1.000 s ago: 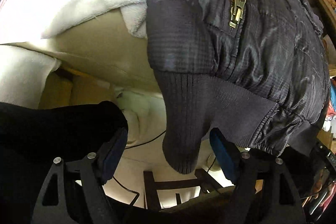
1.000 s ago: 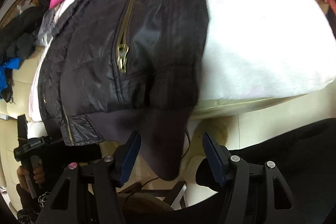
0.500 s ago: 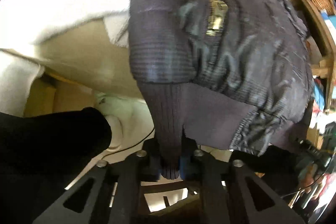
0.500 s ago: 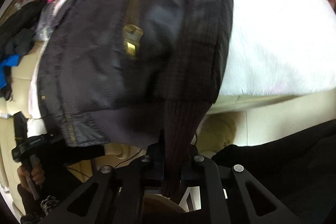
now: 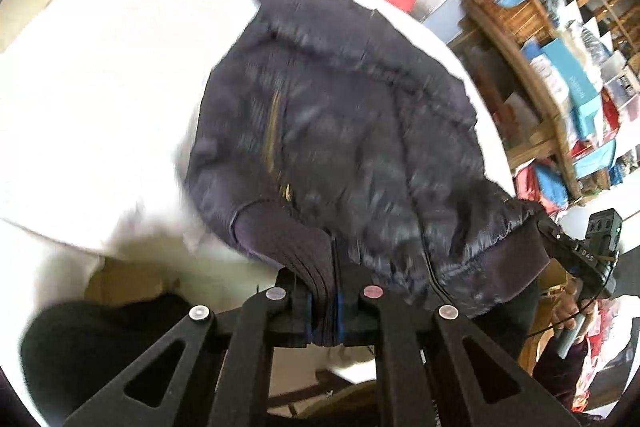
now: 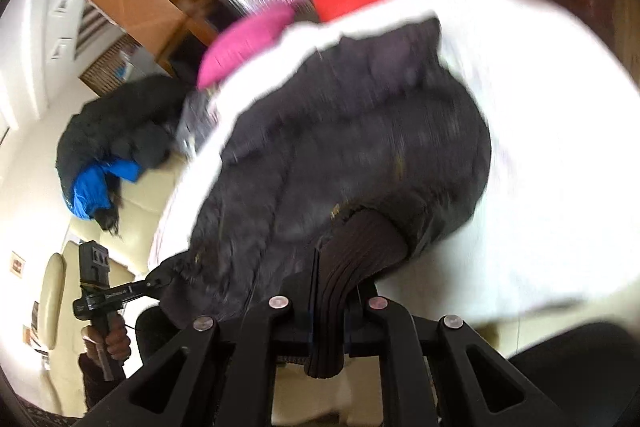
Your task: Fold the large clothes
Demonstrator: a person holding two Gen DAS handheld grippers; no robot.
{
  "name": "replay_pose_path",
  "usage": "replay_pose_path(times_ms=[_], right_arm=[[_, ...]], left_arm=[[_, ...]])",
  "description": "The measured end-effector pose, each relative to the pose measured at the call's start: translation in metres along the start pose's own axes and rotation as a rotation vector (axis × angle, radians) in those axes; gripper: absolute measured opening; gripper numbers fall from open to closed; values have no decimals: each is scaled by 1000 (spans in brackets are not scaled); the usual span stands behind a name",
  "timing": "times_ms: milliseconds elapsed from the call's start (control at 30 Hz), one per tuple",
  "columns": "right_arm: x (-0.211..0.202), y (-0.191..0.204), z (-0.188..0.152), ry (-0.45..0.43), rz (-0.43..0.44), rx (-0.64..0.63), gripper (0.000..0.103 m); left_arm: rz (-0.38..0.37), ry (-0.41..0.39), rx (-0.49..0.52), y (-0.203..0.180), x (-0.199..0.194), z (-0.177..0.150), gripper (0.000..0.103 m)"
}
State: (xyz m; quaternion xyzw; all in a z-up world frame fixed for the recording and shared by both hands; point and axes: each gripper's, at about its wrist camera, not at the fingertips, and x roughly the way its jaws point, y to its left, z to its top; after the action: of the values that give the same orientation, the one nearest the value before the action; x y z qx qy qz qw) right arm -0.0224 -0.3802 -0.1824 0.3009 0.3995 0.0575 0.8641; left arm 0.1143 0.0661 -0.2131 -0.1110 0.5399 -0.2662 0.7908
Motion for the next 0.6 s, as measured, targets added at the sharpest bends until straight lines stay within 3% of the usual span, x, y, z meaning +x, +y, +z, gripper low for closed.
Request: replay_pose_path(times_ms=[300,600], right_arm=[[2,12,92,-143,1,-15,9],[63,-2,203,-213,-9,42,9]], left_arm=[[-29,-108,7,-15,-14,100,9],[-62,-136,-64,-3,19,239,9]])
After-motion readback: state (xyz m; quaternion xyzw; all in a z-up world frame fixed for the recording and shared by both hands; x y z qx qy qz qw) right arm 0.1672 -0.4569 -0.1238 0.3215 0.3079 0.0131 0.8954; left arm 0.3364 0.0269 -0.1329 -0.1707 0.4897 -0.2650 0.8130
